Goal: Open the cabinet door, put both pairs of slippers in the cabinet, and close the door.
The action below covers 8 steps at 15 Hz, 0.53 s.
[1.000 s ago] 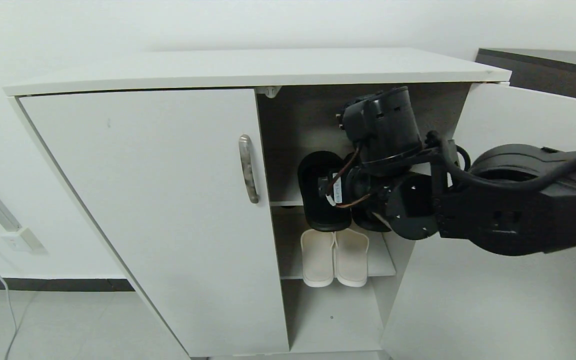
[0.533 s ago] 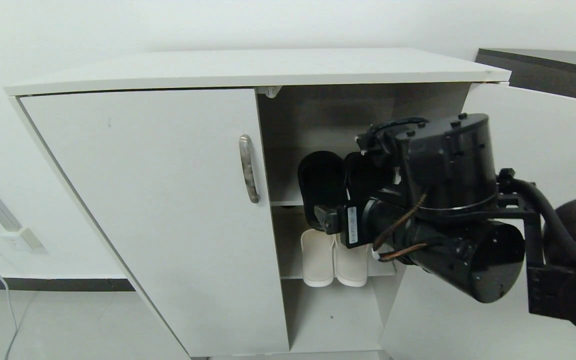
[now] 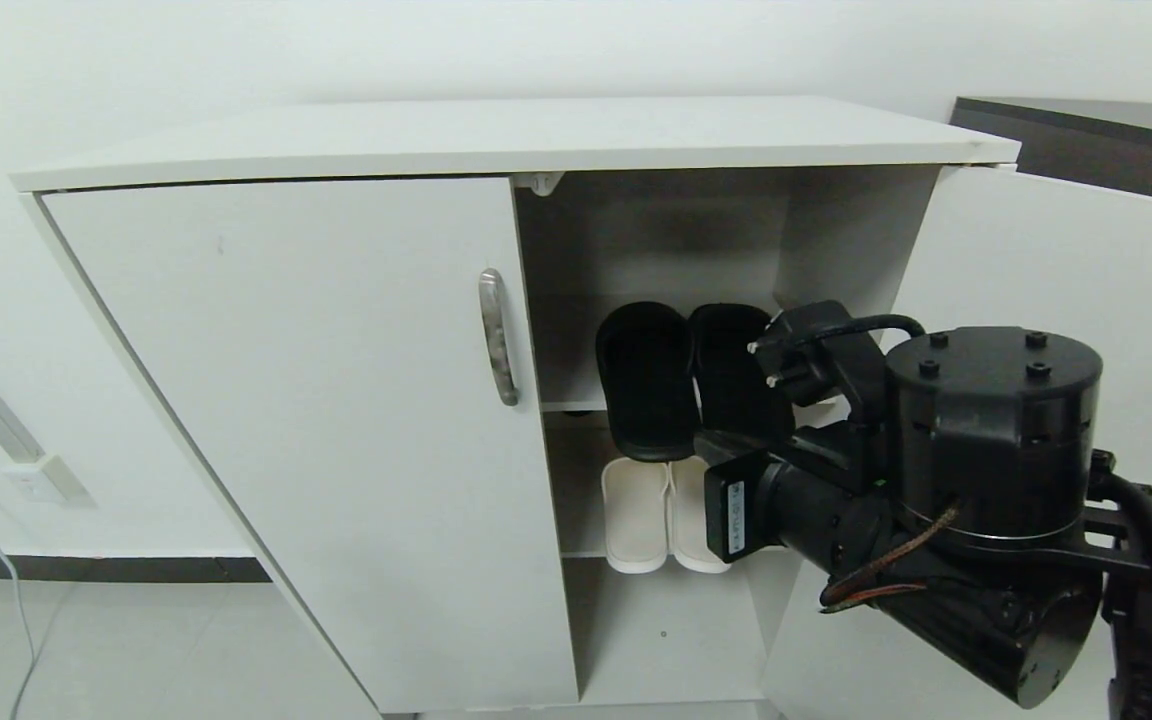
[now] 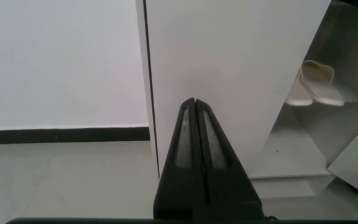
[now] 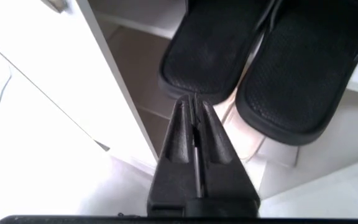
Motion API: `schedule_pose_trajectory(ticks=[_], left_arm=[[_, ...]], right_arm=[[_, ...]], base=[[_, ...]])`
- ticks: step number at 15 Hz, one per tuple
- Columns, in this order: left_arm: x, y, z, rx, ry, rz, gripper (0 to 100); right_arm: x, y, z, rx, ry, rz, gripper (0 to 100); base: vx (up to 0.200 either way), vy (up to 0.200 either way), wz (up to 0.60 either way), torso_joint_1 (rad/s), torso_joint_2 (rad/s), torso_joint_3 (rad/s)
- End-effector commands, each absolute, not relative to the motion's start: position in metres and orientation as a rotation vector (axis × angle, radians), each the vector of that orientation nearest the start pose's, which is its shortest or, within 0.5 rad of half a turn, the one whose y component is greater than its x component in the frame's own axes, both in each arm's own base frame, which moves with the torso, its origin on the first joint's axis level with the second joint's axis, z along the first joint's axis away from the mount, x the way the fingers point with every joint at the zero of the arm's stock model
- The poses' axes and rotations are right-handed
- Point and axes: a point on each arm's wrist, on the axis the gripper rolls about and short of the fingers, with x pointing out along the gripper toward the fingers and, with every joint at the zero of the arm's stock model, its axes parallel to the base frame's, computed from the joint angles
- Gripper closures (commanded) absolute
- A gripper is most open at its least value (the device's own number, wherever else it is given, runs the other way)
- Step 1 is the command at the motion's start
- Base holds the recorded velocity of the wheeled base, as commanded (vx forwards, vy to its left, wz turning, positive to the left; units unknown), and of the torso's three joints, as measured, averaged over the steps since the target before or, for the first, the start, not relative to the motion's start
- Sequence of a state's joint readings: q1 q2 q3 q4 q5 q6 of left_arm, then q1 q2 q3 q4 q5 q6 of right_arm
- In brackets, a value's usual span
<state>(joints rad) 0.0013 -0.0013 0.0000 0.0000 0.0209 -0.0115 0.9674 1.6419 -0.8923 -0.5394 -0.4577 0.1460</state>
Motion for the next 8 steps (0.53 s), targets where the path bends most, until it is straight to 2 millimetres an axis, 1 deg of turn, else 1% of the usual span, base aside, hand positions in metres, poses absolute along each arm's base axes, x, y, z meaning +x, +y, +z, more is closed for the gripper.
schedule_pose_trajectory(ticks=[1,4,8], left_arm=[[-0.0228,0.0004,0.0755,-0.012,0.0,0.023,100],[-0.0228,0.0004,0.0756,-0.012,-0.002,0.023,100],[-0.0228,0.0004,0.0755,-0.011,0.0,0.023,100]], right_arm=[[0.1773,0.2401,0.2127,-0.001,0.202,0.495,100],[0.1796,0.2433,0.2077,-0.006,0.21,0.492,100],[0.1797,0.2434,0.2057,-0.006,0.207,0.49,100]], base=[[0.0,0.0,0.0,0.0,0.0,0.0],[0.0,0.0,0.0,0.0,0.0,0.0],[0.0,0.0,0.0,0.0,0.0,0.0]])
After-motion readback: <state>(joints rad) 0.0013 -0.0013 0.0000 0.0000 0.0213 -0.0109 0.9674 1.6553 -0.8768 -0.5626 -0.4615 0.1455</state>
